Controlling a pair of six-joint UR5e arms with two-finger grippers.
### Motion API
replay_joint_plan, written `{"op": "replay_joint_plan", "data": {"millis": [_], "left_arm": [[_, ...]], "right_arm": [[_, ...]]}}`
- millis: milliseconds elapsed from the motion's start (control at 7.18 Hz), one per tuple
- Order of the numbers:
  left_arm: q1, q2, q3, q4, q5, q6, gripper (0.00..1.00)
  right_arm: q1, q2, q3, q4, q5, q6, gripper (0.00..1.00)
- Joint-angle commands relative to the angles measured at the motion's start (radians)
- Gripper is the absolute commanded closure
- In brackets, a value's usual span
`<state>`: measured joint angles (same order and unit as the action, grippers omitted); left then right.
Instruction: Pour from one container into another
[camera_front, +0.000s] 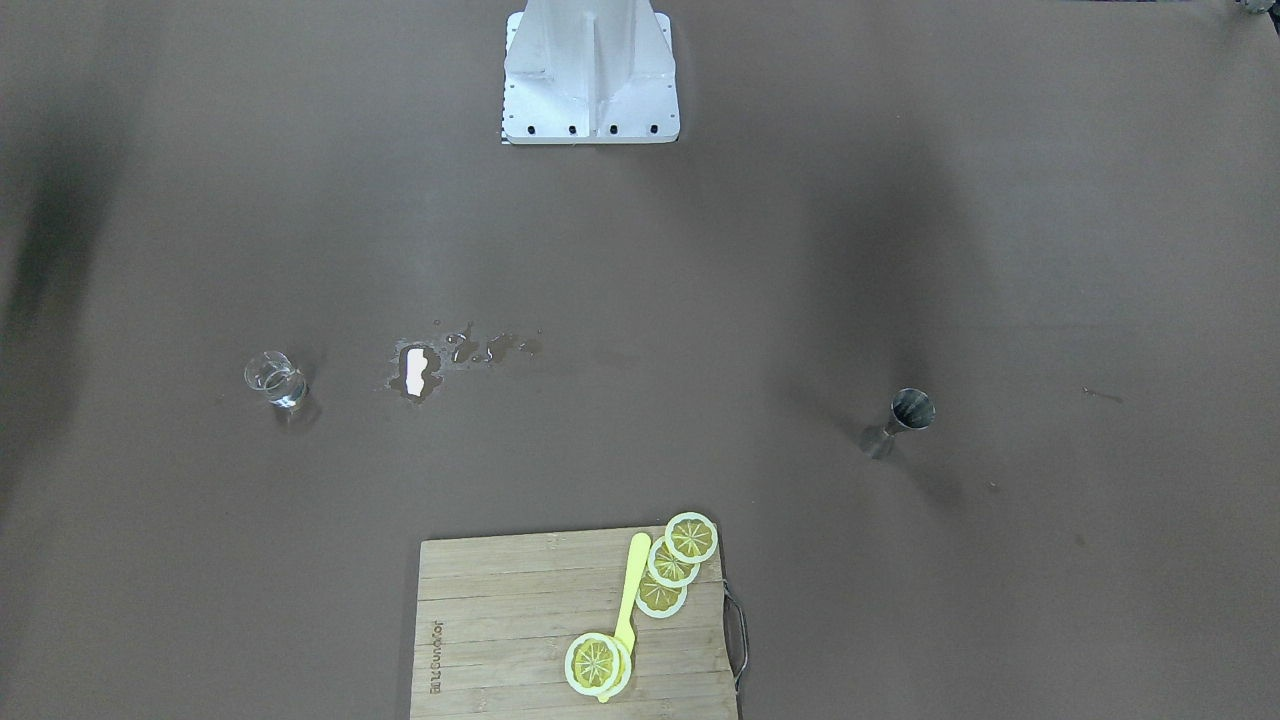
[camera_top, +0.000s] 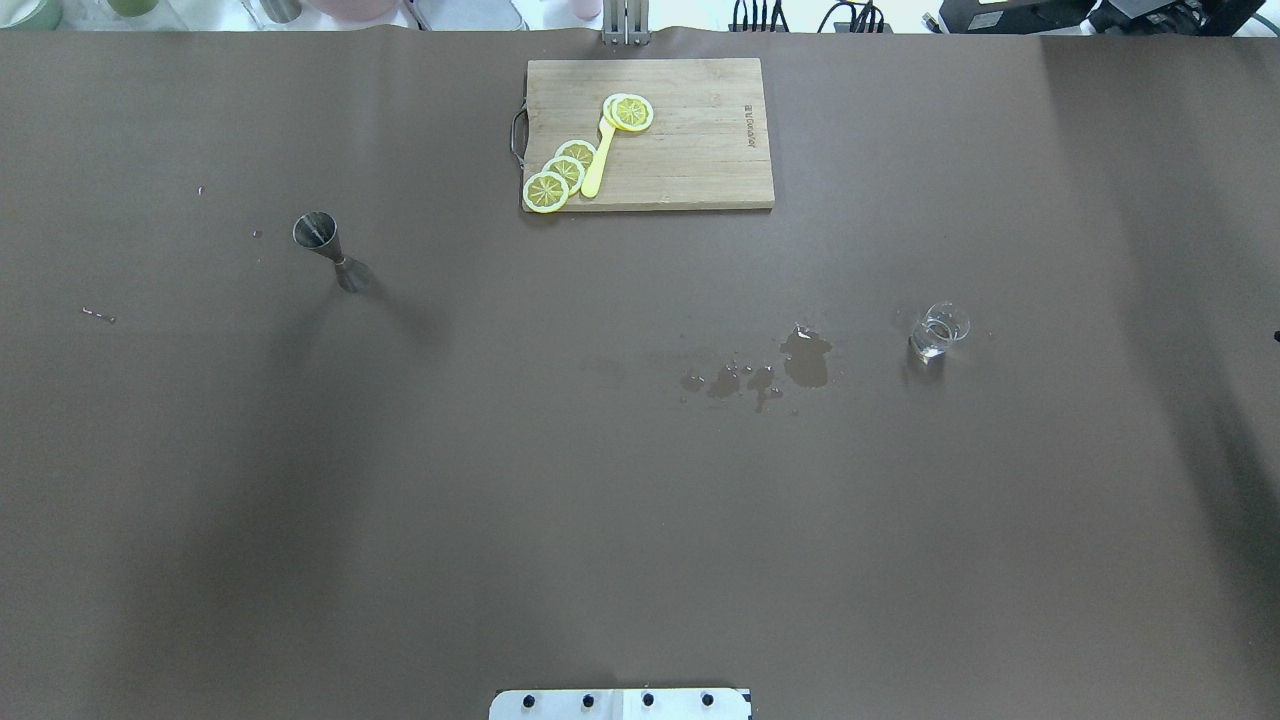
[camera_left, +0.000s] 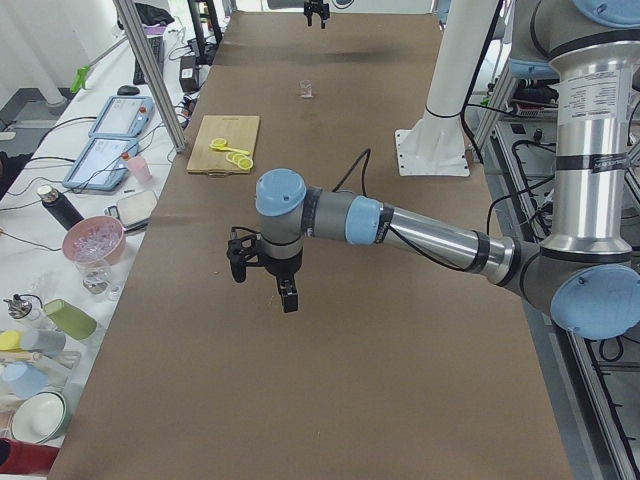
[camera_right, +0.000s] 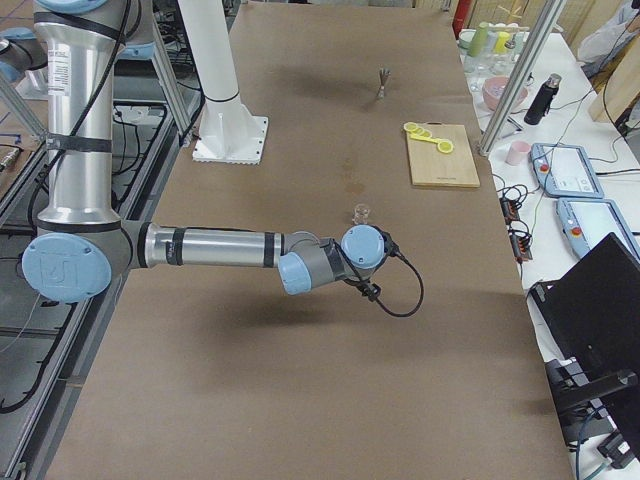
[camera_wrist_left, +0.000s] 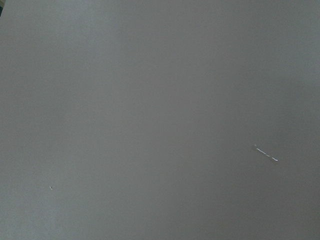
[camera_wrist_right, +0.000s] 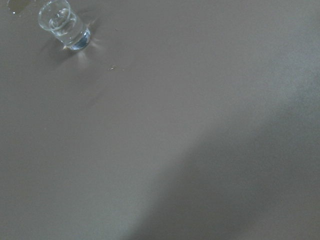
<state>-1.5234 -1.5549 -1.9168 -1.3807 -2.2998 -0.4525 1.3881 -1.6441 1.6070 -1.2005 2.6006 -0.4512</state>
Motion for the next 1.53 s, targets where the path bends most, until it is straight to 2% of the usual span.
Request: {"op": "replay_joint_plan", "data": {"millis": [0, 139, 278, 418, 557, 696, 835, 975, 1114, 1253, 1392], "left_arm": [[0.142, -0.144, -0.013, 0.078, -0.001, -0.233, 0.01], [0.238, -0.172, -0.025, 0.065, -0.001, -0.393, 0.01], [0.305, -0.257, -0.010, 0.063, 0.002, -0.490, 0.01], [0.319, -0.325, 0.010, 0.061, -0.003, -0.618, 0.01], [0.429, -0.396, 0.021, 0.066, 0.017, -0.744, 0.01], [0.483, -0.398, 0.015, 0.058, 0.072, -0.756, 0.01], [0.503, -0.413, 0.015, 0.045, 0.097, -0.759, 0.01], [0.538, -0.410, -0.010, -0.021, 0.132, -0.773, 0.01], [0.589, -0.406, -0.049, -0.032, 0.196, -0.838, 0.01], [0.685, -0.407, -0.074, -0.040, 0.291, -0.927, 0.01], [0.724, -0.398, -0.077, -0.105, 0.387, -0.948, 0.01]], "right_arm": [[-0.038, 0.007, -0.002, 0.021, 0.027, 0.083, 0.00], [-0.059, 0.018, -0.004, 0.074, 0.026, 0.101, 0.00], [-0.070, 0.026, -0.004, 0.131, 0.027, 0.190, 0.00], [-0.077, 0.029, -0.027, 0.166, 0.027, 0.195, 0.00], [-0.081, 0.042, -0.038, 0.171, 0.026, 0.194, 0.00], [-0.087, 0.055, -0.054, 0.179, 0.024, 0.189, 0.00], [-0.110, 0.064, -0.029, 0.182, 0.027, 0.198, 0.00], [-0.136, 0.061, 0.005, 0.249, 0.054, 0.197, 0.00], [-0.150, 0.085, 0.022, 0.324, 0.017, 0.213, 0.00], [-0.178, 0.096, 0.022, 0.335, 0.010, 0.241, 0.00], [-0.190, 0.122, 0.019, 0.384, 0.013, 0.243, 0.00]]}}
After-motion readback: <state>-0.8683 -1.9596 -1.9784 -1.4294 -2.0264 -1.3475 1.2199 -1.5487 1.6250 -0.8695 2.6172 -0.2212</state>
